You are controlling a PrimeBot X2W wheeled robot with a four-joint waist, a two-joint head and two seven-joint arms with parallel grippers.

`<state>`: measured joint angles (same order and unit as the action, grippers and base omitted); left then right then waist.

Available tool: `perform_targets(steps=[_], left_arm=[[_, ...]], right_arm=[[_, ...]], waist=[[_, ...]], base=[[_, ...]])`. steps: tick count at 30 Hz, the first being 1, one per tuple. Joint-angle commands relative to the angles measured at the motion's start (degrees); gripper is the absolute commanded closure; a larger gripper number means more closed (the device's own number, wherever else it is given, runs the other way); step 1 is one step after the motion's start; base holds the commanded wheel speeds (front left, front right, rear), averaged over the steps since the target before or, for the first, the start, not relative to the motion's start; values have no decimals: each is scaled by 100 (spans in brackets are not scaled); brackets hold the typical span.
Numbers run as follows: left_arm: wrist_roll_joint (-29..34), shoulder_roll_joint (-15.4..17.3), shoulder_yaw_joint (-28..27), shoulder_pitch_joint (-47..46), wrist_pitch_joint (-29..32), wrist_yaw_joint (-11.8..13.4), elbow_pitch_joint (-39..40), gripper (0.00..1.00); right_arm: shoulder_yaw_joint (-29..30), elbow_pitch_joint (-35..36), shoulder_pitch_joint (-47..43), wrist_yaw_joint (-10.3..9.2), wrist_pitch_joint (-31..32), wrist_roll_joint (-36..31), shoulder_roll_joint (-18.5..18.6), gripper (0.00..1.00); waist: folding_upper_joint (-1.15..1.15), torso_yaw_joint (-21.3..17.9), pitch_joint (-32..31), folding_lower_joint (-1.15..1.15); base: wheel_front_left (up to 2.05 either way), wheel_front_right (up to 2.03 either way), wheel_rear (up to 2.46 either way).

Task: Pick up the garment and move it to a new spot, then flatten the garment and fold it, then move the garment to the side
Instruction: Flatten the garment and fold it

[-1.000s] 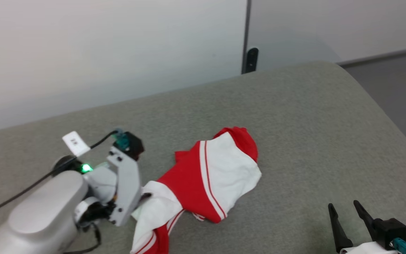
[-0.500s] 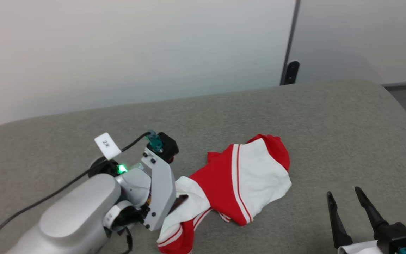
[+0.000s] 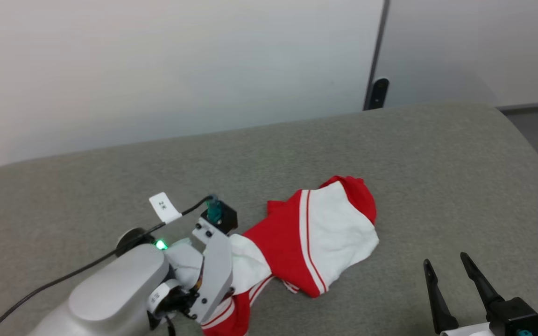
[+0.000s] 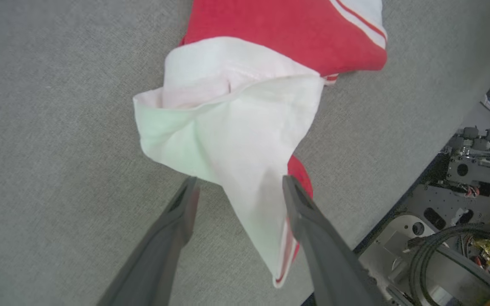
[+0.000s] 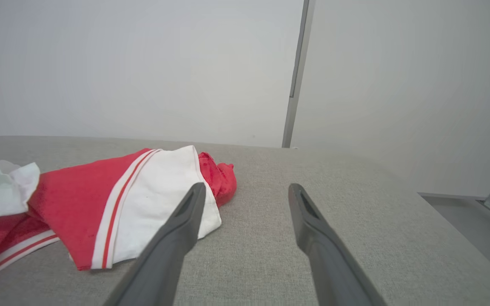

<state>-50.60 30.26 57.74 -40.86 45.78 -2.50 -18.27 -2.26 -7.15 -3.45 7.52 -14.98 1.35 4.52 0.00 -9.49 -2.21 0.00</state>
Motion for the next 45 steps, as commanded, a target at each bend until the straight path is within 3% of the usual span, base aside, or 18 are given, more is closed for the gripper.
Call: perform_targets(steps=[1, 4, 6, 7, 8, 9, 10, 12, 18, 25, 30, 37, 42, 43, 45], left_arm=[[2, 13, 29, -6, 56, 26, -71, 0], [-75, -3, 31, -11, 190, 63, -269, 0], [-77, 6, 44, -38, 250, 70, -389, 11], [-104, -3, 42, -30, 263, 80, -446, 24], [-122, -15, 46, -27, 288, 79, -490, 49], [-130, -29, 52, -30, 296, 84, -531, 56], [-147, -42, 57, -32, 317, 91, -571, 76], [-168, -77, 59, -46, 357, 97, -608, 100], [-303, -75, 57, -117, 601, 64, -555, 100], [-293, 220, -19, -243, 573, -64, -300, 100], [-416, 461, -210, -167, 382, -45, -190, 61], [-403, 893, -319, 53, 197, -5, -178, 51], [-419, 988, -375, 195, -28, 53, -368, 47], [-389, 1014, -371, 216, -72, 44, -434, 34], [-370, 1026, -356, 270, -168, 19, -589, 22]], right_arm=[[-7, -21, 37, -6, -29, 17, -10, 0], [-61, -61, 50, -6, -29, 41, -15, 0], [-79, -86, 48, -6, -29, 55, -16, 0], [-80, -96, 49, -6, -29, 74, -19, 0], [-85, -101, 51, -6, -29, 76, -21, 0], [-97, -104, 52, -6, -29, 79, -22, 0], [-90, -112, 48, -6, -29, 85, -24, 0], [-87, -118, 37, -6, -29, 99, -31, 0], [-50, -152, -4, -6, -29, 105, -45, 0], [-19, -162, -32, -6, -29, 73, -54, 0], [-4, -164, -43, -6, -29, 67, -50, 0], [4, -166, -30, -6, -30, 76, -9, 0], [-24, -168, 20, -6, -30, 93, 15, 0], [-34, -170, 35, -6, -30, 100, 22, 0], [-52, -179, 54, -6, -30, 111, 38, 0]], waist=[[0, -157, 74, 0], [0, -308, 118, 0], [0, -395, 142, 0], [0, -433, 152, 0], [0, -468, 160, 0], [0, -499, 169, 0], [0, -520, 173, 0], [0, -553, 176, 0], [0, -564, 152, 0], [0, -449, 121, 0], [0, -356, 113, 0], [0, -260, 131, 0], [0, -245, 163, 0], [0, -244, 171, 0], [0, -242, 183, 0]], base=[[0, 0, 0], [0, 0, 0], [0, 0, 0], [0, 0, 0], [0, 0, 0], [0, 0, 0], [0, 0, 0], [0, 0, 0], [0, 0, 0], [0, 0, 0], [0, 0, 0], [0, 0, 0], [0, 0, 0], [0, 0, 0], [0, 0, 0]])
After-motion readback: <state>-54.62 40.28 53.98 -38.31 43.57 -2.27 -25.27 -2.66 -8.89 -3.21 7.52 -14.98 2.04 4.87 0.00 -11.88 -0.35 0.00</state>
